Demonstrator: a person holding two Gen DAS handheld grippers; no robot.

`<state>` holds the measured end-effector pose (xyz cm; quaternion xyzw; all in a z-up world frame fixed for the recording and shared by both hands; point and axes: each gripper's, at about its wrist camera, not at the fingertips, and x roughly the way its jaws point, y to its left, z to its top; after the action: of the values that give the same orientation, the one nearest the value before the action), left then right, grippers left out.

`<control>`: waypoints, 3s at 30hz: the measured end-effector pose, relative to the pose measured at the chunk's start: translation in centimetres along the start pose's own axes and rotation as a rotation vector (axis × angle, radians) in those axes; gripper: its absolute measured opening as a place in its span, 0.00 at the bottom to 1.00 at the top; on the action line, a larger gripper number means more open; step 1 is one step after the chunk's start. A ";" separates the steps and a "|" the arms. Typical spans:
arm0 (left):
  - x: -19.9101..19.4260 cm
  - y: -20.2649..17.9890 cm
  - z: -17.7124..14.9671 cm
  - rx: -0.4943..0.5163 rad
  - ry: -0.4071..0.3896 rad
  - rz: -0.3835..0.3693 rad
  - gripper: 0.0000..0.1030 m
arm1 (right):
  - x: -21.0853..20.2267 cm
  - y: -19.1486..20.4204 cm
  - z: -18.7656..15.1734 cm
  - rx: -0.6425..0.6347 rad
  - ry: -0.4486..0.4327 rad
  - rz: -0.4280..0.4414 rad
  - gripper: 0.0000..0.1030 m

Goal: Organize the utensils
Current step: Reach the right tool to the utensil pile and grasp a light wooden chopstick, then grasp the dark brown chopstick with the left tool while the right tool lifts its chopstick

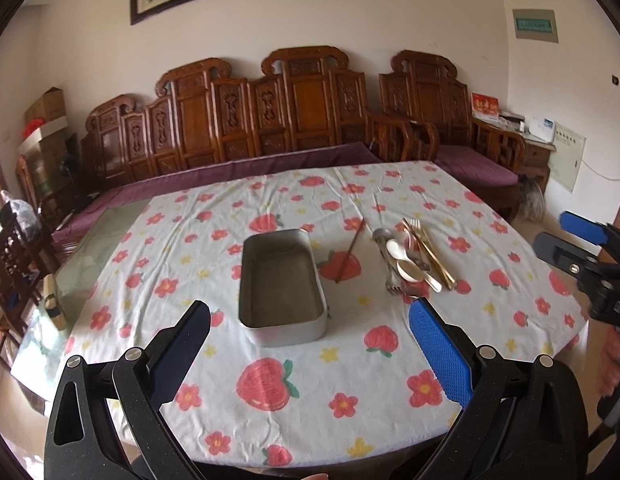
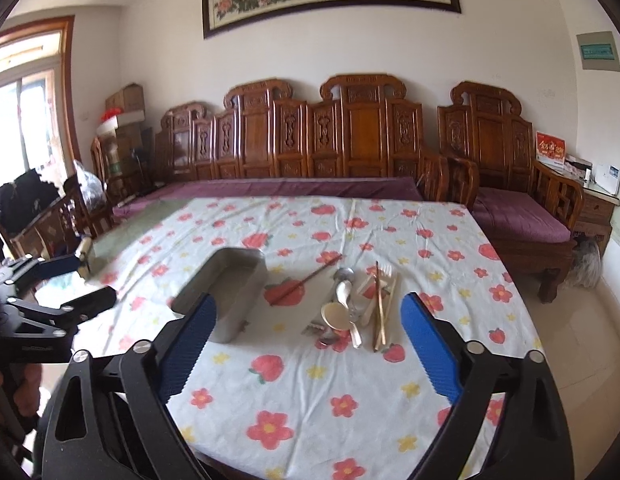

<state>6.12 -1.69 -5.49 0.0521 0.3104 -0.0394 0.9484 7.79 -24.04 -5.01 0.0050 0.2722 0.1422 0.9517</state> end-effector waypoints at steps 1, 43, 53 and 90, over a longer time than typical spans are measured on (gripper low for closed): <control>0.3 -0.1 0.0 0.002 0.003 -0.004 0.94 | 0.9 -0.5 -0.1 -0.009 0.019 0.000 0.83; 16.5 -5.0 1.7 0.090 0.174 -0.212 0.94 | 25.4 -11.2 -6.4 0.053 0.463 0.000 0.12; 20.2 -5.5 2.9 0.103 0.237 -0.213 0.91 | 23.1 -11.8 -5.7 0.081 0.440 0.017 0.06; 37.0 -6.8 5.5 0.124 0.564 -0.131 0.06 | 19.7 -16.1 -4.4 0.194 0.375 0.023 0.06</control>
<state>38.32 -10.66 -23.53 0.0986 0.5614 -0.1032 0.8152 25.79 -34.44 -20.30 0.0734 0.4569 0.1246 0.8777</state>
